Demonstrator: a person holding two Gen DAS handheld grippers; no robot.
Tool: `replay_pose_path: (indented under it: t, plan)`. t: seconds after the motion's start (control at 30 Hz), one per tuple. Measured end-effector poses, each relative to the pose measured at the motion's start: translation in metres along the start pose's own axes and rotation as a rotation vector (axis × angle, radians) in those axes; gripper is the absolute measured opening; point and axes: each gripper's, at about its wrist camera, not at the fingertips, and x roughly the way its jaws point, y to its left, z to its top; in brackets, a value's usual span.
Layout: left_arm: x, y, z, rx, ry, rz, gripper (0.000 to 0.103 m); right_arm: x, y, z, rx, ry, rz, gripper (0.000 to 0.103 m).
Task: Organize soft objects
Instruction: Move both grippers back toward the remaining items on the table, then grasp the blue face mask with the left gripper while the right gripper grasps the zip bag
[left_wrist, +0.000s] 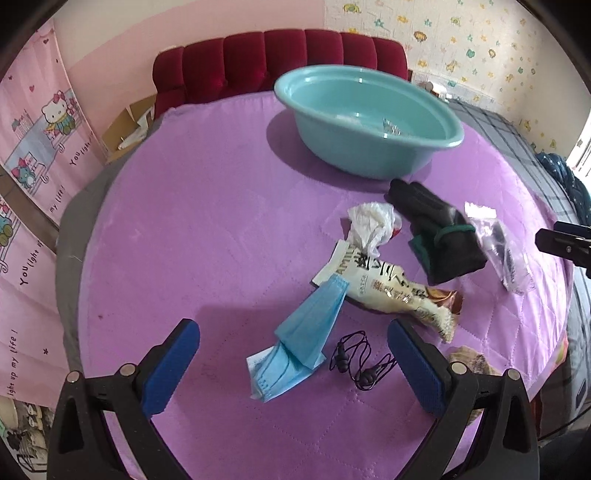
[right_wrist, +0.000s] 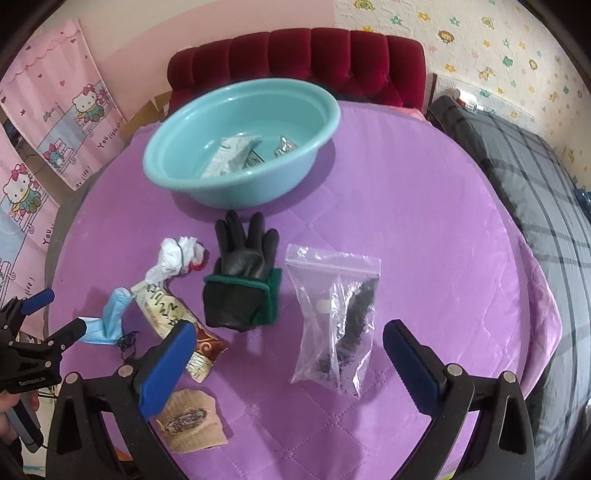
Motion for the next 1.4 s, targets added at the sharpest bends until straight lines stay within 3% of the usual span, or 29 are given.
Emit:
replay_pose_path:
  t: [0.23,0.37,0.4,0.43,0.47,0.53,1.17,1.27,1.33,1.4]
  plan:
    - [0.030,-0.001,0.002,-0.006,0.038,-0.035,0.100,0.019,-0.010,-0.005,0.023,0.044,-0.007,0.103]
    - [0.047,-0.003,0.003,0.000,0.076,-0.034,0.075,0.029,-0.013,-0.007,0.026,0.064,-0.009,0.103]
    - [0.050,-0.002,0.004,0.002,0.082,-0.035,0.073,0.031,-0.013,-0.008,0.025,0.068,-0.009,0.103]
    - [0.052,-0.002,0.004,0.007,0.090,-0.042,0.066,0.033,-0.014,-0.009,0.026,0.073,-0.011,0.103]
    - [0.054,-0.003,0.004,0.016,0.099,-0.059,0.042,0.035,-0.015,-0.009,0.028,0.076,-0.012,0.103]
    - [0.057,-0.003,0.006,0.031,0.109,-0.051,0.011,0.038,-0.018,-0.009,0.036,0.083,-0.008,0.103]
    - [0.034,-0.003,0.030,0.001,0.065,-0.068,0.008,0.068,-0.034,0.005,0.074,0.106,0.010,0.101]
    - [0.034,-0.008,0.032,-0.002,0.050,-0.078,0.008,0.078,-0.033,0.006,0.068,0.115,0.004,0.087]
    - [0.032,-0.008,0.033,-0.005,0.053,-0.078,0.008,0.085,-0.033,0.006,0.067,0.135,0.002,0.038]
    - [0.030,-0.009,0.034,-0.008,0.049,-0.083,0.008,0.081,-0.032,0.005,0.058,0.117,0.009,0.024]
